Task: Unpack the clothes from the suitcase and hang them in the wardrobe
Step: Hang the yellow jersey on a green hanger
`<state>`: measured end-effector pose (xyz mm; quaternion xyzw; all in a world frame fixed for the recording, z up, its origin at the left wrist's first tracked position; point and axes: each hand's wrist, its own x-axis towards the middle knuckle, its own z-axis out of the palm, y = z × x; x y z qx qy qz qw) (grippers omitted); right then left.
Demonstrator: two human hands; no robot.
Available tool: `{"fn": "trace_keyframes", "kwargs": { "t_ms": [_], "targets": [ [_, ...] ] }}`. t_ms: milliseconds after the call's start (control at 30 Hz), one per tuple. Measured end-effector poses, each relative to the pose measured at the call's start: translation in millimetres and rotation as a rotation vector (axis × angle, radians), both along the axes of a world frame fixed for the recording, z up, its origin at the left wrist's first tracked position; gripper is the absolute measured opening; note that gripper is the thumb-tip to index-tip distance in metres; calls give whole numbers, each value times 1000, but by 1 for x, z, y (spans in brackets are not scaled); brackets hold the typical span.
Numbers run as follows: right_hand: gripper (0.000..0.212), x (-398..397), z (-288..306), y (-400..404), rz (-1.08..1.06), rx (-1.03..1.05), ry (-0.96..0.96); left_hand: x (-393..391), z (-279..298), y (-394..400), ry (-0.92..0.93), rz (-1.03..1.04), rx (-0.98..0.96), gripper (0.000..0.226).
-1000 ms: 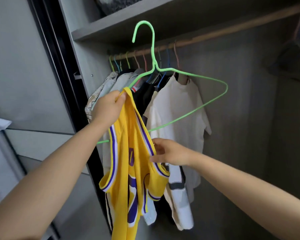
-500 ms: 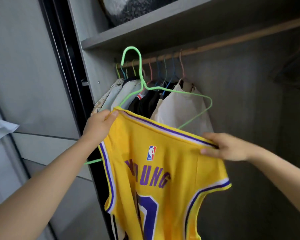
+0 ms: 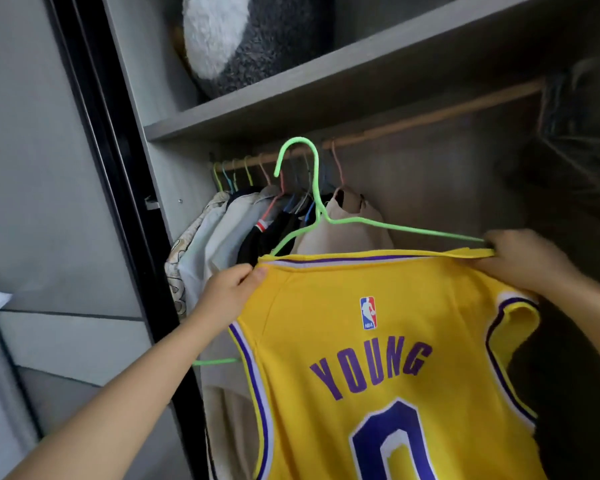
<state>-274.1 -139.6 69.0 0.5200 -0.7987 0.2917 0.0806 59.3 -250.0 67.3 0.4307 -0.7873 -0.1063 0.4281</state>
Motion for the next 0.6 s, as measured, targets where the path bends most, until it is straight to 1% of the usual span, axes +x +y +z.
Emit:
{"fn": "trace_keyframes", "kwargs": {
  "t_ms": [100, 167, 200, 233, 300, 367, 467, 533, 600],
  "targets": [
    [24, 12, 6, -5, 16, 49, 95, -20, 17, -8, -244, 113, -88, 32],
    [16, 21, 13, -8, -23, 78, 196, -35, 32, -11, -324, 124, -109, 29],
    [15, 23, 18, -9, -40, 70, 236, -41, 36, -10, -328, 111, -117, 32],
    [16, 21, 20, -9, -42, 59, 237, -45, 39, -8, -323, 103, -114, 36],
    [18, 14, 22, -3, 4, 59, 179, -46, 40, -2, -277, 65, -93, 44],
    [19, 7, 23, 7, 122, 67, 126, -45, 41, 2, -234, 57, -108, 38],
    [20, 2, 22, 22, 361, 2, 49, -41, 46, -3, -216, 116, -216, 55],
    [16, 0, 21, 27, 386, 65, 116, -33, 51, -8, -191, 45, -227, 57],
    [32, -1, 18, 25, 356, 189, 203, -24, 54, -10, -247, -38, -175, 52]
  ]
}}
